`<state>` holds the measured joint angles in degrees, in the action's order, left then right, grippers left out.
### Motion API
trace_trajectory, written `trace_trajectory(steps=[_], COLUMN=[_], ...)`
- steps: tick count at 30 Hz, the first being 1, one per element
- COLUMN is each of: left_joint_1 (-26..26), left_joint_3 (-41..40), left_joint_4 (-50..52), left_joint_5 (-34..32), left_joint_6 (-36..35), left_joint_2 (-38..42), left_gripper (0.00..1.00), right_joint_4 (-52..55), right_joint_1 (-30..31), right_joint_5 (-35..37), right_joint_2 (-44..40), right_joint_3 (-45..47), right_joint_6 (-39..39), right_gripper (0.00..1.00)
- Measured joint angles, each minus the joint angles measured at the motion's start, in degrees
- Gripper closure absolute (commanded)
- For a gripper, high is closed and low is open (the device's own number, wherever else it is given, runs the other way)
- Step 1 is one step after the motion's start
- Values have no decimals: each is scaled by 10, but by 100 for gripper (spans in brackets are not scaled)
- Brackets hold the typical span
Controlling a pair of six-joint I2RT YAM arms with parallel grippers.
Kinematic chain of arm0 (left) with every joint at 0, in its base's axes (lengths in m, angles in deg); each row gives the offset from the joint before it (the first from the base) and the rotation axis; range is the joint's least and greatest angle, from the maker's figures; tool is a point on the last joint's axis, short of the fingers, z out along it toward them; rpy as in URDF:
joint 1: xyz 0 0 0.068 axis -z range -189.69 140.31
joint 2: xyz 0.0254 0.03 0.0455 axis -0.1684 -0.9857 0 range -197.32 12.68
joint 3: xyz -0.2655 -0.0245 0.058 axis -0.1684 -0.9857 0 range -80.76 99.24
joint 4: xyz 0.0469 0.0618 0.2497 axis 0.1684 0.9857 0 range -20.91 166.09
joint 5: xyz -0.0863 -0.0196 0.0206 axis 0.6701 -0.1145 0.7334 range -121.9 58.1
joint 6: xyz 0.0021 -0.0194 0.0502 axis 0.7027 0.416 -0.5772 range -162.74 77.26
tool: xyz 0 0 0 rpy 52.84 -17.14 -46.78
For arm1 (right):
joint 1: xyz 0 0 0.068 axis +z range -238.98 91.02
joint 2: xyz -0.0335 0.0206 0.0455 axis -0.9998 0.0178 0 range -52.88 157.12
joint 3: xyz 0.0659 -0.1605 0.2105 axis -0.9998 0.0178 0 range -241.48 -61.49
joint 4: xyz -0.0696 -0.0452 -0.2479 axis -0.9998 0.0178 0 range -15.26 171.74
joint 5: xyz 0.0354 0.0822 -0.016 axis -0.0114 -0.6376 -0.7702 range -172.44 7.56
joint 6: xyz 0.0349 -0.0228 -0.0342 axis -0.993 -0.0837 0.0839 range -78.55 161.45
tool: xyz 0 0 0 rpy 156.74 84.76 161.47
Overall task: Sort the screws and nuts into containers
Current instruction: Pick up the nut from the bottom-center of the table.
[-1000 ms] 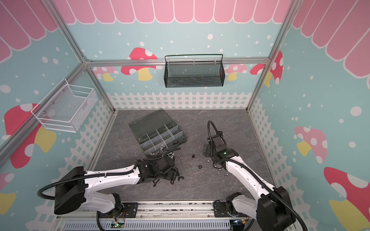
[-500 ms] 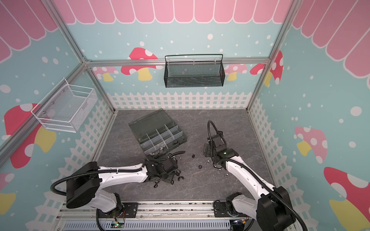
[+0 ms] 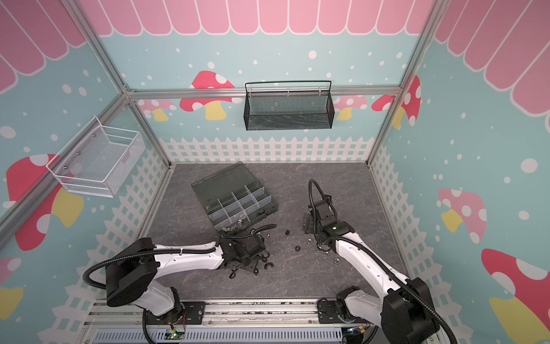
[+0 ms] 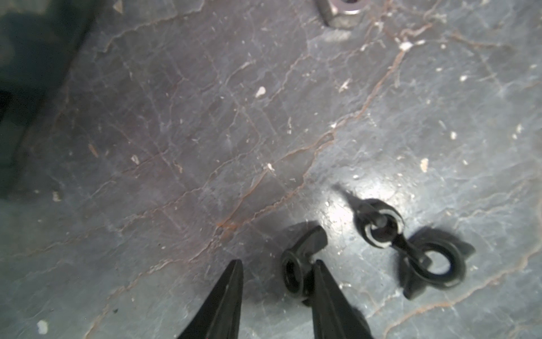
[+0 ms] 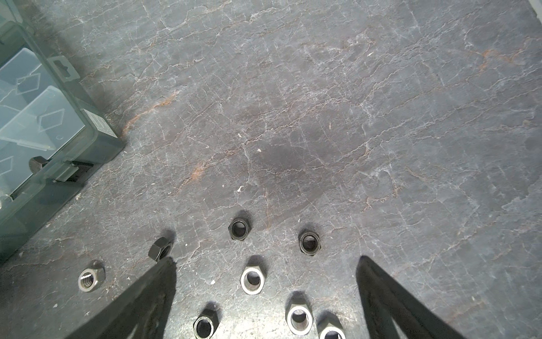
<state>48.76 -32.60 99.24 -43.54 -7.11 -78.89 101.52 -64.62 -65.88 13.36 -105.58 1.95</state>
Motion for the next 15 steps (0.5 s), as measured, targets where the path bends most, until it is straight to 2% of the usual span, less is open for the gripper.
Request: trace_trajectory(steps=[15], left_joint_1=[-14], left_joint_3=[2], left_joint_4=[1], left_joint_5=[12], left_joint_6=[1], left_joint_2=[-6], left_gripper=[78], right_joint_4=[-2], right_joint_1=[0], right_joint_5=[4], right_joint_2=[12], right_joint_3=[-6], right_joint_6=[0], right_gripper=[3])
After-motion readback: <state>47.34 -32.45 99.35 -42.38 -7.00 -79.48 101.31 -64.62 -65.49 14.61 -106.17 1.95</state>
